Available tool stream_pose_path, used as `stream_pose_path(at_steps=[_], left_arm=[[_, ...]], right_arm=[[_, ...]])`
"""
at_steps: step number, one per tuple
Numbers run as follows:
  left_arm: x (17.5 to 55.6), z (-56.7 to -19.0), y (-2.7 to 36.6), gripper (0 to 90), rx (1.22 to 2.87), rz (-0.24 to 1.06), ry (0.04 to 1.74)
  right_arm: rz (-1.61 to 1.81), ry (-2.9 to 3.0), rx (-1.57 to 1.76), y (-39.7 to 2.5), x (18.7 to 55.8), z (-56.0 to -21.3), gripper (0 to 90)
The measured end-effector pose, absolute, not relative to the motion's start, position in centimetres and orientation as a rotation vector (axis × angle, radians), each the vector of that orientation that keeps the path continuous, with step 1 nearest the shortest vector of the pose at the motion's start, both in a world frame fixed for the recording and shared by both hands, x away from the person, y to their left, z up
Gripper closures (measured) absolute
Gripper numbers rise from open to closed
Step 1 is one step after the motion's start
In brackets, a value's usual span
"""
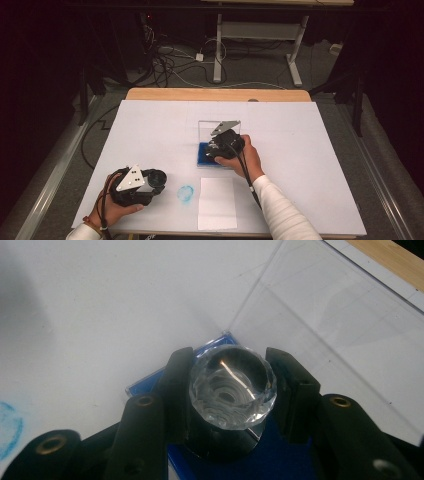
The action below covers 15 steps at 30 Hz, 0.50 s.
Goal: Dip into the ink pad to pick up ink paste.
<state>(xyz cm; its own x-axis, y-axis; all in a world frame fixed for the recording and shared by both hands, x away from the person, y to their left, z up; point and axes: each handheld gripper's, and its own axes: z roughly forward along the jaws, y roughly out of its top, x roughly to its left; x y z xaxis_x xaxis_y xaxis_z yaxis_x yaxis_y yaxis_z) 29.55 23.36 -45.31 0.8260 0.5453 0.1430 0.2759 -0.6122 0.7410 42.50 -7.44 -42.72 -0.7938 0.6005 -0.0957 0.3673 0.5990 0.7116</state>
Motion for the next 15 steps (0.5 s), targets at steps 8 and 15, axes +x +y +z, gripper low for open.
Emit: stream_pose_path(at_steps=[8, 15], left_arm=[[29.43, -45.29, 23.32, 36.6, 2.256, 0.464, 0.596], [29.49, -45.33, 23.26, 36.6, 2.26, 0.461, 0.598]], right_arm=[[1.035, 2.496, 0.807, -7.59, 42.52, -42.95, 57.3], [1.026, 2.485, 0.821, -7.43, 42.33, -42.99, 57.4]])
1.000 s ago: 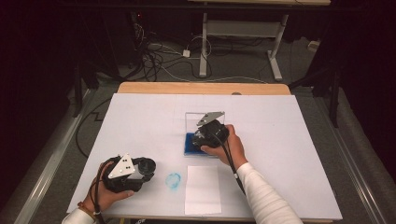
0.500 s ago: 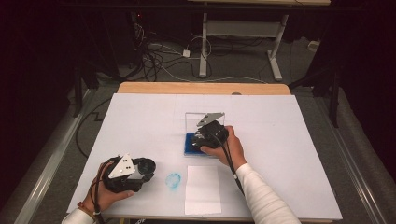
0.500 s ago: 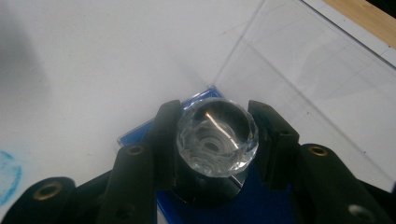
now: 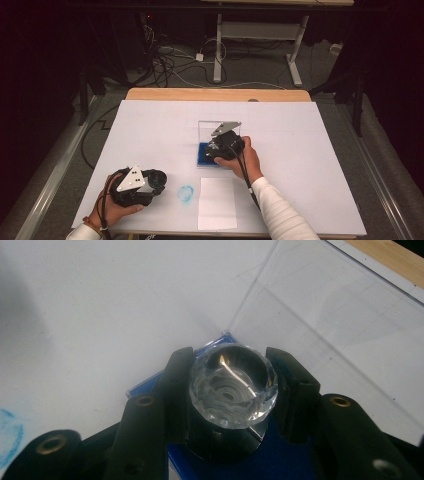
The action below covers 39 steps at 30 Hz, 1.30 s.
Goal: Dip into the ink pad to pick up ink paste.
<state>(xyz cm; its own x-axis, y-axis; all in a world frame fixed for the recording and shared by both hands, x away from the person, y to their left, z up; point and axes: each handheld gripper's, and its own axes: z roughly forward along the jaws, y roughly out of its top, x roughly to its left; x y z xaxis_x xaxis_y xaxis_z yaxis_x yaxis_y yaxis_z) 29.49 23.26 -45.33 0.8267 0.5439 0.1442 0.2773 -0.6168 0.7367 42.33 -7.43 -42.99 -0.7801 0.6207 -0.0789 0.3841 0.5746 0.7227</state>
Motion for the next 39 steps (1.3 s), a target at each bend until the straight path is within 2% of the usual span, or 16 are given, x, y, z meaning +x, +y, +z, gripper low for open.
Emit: stream_pose_path(at_steps=[39], left_arm=[[29.58, -45.45, 23.29, 36.6, 2.267, 0.45, 0.605]], right_arm=[[1.053, 2.432, 0.839, -7.44, 41.76, -43.44, 57.2]])
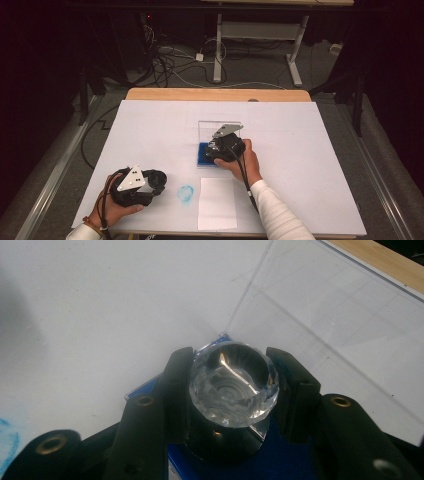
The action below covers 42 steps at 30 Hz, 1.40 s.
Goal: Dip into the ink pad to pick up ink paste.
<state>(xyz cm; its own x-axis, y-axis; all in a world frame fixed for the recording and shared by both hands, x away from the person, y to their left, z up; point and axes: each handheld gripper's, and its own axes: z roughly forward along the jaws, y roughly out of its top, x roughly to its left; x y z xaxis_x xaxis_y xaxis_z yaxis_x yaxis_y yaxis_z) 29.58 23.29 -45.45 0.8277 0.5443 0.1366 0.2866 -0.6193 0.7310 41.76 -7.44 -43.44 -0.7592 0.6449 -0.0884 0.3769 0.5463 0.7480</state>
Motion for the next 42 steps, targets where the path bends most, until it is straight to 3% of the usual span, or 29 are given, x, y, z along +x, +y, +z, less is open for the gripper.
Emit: stream_pose_path(at_steps=[42], left_arm=[[29.67, -45.38, 23.31, 36.6, 2.261, 0.444, 0.611]], right_arm=[[1.02, 2.421, 0.801, -7.36, 41.59, -43.14, 57.3]])
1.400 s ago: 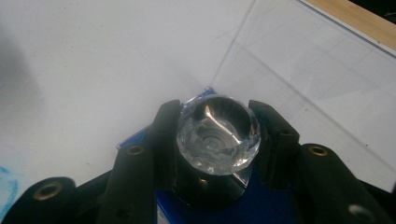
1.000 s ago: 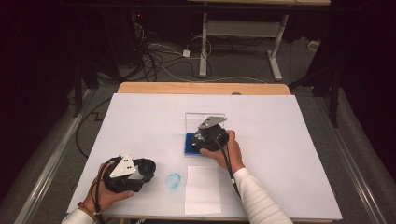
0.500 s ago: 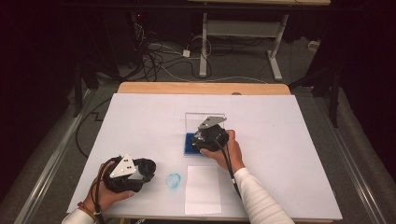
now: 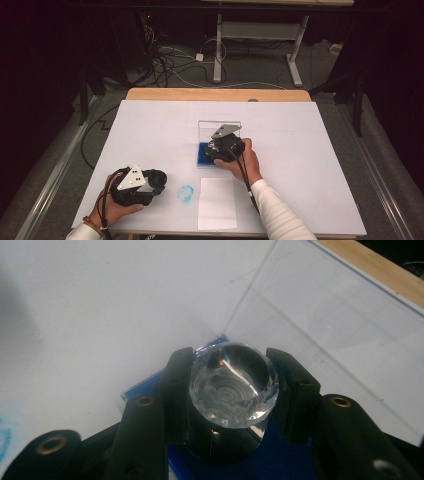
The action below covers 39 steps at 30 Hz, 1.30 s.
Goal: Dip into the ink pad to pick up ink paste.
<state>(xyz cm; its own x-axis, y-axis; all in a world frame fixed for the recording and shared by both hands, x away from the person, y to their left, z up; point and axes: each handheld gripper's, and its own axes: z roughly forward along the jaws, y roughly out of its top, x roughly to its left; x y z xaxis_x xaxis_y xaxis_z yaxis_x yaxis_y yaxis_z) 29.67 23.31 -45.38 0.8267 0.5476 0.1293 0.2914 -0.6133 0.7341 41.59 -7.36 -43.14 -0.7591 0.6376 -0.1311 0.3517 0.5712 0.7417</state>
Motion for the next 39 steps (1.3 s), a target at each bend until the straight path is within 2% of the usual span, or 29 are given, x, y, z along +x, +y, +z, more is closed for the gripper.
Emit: stream_pose_path(at_steps=[21, 39], left_arm=[[29.6, -45.2, 23.4, 36.6, 2.262, 0.454, 0.605], [29.6, -45.2, 23.4, 36.6, 2.261, 0.454, 0.607]], right_arm=[[1.113, 2.363, 0.788, -9.5, 40.7, -38.9, 57.2], [1.098, 2.346, 0.78, -10.4, 40.3, -37.8, 57.2]])
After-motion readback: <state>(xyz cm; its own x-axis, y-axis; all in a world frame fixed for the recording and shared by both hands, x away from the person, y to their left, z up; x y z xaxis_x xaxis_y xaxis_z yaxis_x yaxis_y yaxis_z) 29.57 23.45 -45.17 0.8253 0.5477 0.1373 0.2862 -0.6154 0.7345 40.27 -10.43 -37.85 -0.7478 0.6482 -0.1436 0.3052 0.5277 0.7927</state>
